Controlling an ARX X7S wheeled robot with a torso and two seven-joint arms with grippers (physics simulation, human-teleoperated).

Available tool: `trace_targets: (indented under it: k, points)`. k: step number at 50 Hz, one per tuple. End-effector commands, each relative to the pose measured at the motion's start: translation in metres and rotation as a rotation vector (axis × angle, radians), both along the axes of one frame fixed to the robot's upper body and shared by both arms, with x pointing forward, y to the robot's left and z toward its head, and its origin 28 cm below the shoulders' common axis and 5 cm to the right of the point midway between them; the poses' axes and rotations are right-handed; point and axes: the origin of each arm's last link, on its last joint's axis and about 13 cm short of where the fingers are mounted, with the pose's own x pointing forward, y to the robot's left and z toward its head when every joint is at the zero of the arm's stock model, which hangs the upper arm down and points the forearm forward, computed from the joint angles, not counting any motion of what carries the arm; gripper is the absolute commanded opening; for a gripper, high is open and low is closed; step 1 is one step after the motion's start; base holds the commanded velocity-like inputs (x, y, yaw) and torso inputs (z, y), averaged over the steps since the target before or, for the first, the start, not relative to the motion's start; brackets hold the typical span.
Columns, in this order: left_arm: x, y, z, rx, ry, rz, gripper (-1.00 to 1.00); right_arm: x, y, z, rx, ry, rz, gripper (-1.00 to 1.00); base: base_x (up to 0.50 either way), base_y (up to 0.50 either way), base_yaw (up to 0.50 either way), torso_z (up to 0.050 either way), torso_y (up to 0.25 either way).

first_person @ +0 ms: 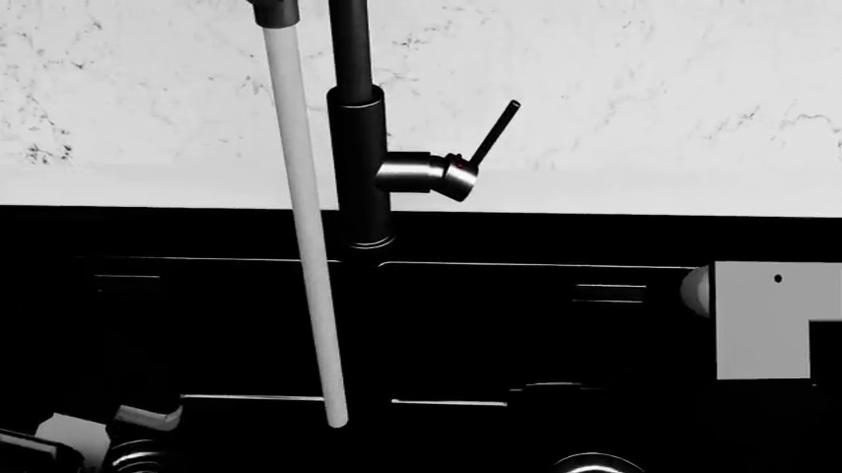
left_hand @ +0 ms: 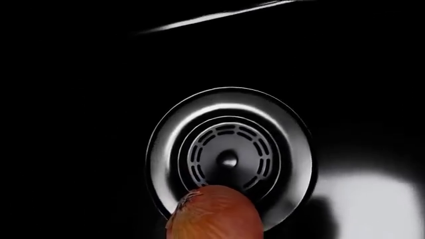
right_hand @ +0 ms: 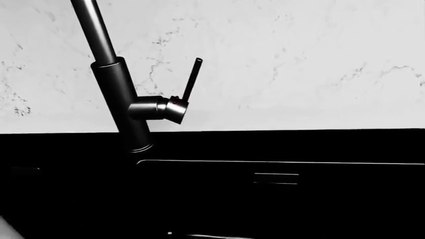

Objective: Pick the broccolis and asparaguss from the sink and place them in one bowl. Place the onion in the other bowl. Then turn off the sink faucet.

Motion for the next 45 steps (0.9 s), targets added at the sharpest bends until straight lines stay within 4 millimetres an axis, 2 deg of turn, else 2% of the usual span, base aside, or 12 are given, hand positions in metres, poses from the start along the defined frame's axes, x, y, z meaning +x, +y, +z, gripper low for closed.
trace_targets:
  k: [1, 12, 15, 16, 22, 28, 38, 40, 45]
  points:
    - [-0.003, 0.005, -0.006, 0.019, 0.001, -0.01, 1.0, 0.0, 0.0, -0.003, 0.002, 0.003, -0.001, 1.0, 0.0, 0.0, 0.0, 0.004, -0.133]
    - [0.002, 0.001, 0.0, 0.012, -0.019, -0.026, 1.0, 0.003, 0.002, -0.005, 0.003, 0.01, 0.011, 1.0, 0.0, 0.0, 0.0, 0.008, -0.204]
    - [0.004, 0.0, 0.001, 0.018, -0.035, -0.017, 1.0, 0.003, 0.001, -0.005, 0.003, 0.01, 0.012, 1.0, 0.0, 0.0, 0.0, 0.0, 0.0]
    - [0.004, -0.001, 0.002, 0.025, -0.04, -0.008, -1.0, 0.003, 0.001, -0.005, 0.001, 0.011, 0.011, 1.0, 0.0, 0.0, 0.0, 0.0, 0.0]
    - [0.007, -0.001, 0.005, 0.036, -0.055, -0.025, -1.0, 0.005, 0.0, -0.005, 0.001, 0.011, 0.012, 1.0, 0.0, 0.0, 0.0, 0.0, 0.0]
    - [0.015, 0.001, 0.018, 0.021, -0.103, -0.022, -1.0, 0.003, -0.001, -0.003, 0.001, 0.006, 0.008, 1.0, 0.0, 0.0, 0.0, 0.0, 0.0]
    - [0.008, -0.001, 0.079, -0.075, -0.277, -0.049, -1.0, 0.0, -0.003, 0.0, -0.003, 0.002, -0.005, 1.0, 0.0, 0.0, 0.0, 0.0, 0.0]
    - [0.005, -0.002, 0.085, -0.077, -0.292, -0.06, -1.0, 0.0, -0.004, -0.001, -0.002, 0.003, -0.007, 1.0, 0.0, 0.0, 0.0, 0.0, 0.0]
    - [-0.011, -0.006, 0.112, -0.103, -0.435, -0.155, -1.0, 0.0, -0.004, 0.001, -0.003, -0.001, -0.007, 1.0, 0.0, 0.0, 0.0, 0.0, 0.0]
